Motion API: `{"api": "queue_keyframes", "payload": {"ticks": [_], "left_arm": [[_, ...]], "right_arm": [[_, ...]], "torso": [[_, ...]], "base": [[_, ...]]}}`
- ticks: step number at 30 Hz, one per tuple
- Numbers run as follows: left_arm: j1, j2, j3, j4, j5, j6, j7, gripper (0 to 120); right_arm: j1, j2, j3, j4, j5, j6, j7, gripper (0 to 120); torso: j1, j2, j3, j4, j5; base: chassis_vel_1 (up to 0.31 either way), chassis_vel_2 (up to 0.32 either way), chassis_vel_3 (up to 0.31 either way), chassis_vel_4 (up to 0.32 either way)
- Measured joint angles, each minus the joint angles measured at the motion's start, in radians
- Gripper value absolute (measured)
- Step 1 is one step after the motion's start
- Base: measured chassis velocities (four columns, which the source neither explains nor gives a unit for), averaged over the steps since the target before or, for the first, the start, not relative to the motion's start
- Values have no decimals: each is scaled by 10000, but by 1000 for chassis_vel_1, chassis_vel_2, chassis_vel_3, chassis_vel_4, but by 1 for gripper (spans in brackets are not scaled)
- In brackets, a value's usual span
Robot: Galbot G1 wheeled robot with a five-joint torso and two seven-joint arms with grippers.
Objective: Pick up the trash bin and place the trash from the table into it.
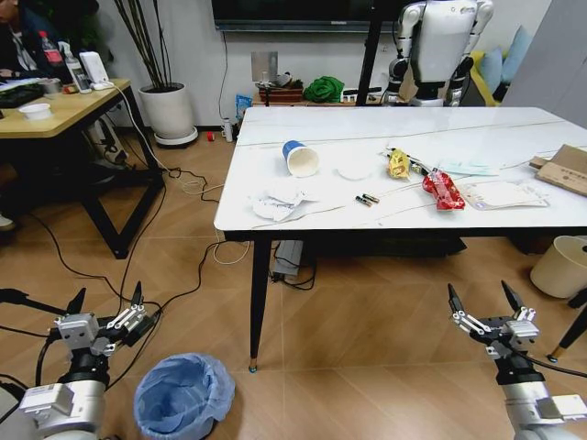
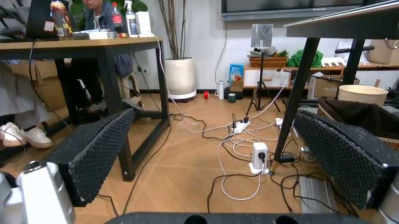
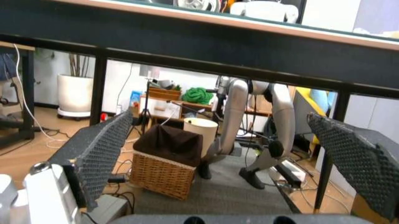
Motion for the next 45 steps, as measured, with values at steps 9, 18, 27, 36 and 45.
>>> {"api": "queue_keyframes", "payload": {"ticks": [9,18,27,36,45], "left_arm": [[-10,-37,-24,-8,0,12,-3,100],[-1,33,-33,22,-11,29,-9,100],[118,135,-132,6,-60,43,-35,100],[82,166,-146,-4,-83,39,-53,100],[119,255,4,139,-122,41,-64,100]], "right_arm": [[2,-15,-42,8,-43,-1,224,100],[0,-100,-177,57,-527,244,1125,100],[-156,-439,-259,125,717,-152,849,100],[-95,-440,-121,296,744,-300,628,100],[23,-82,92,318,36,-280,575,100]], "torso": [[-155,-404,-251,0,0],[-275,-730,-456,0,0],[-420,-1100,-679,0,0],[-541,-1463,-922,0,0],[-683,-1834,-1150,0,0]], "base": [[0,0,0,0],[0,0,0,0],[0,0,0,0],[0,0,0,0],[0,0,0,0]]}}
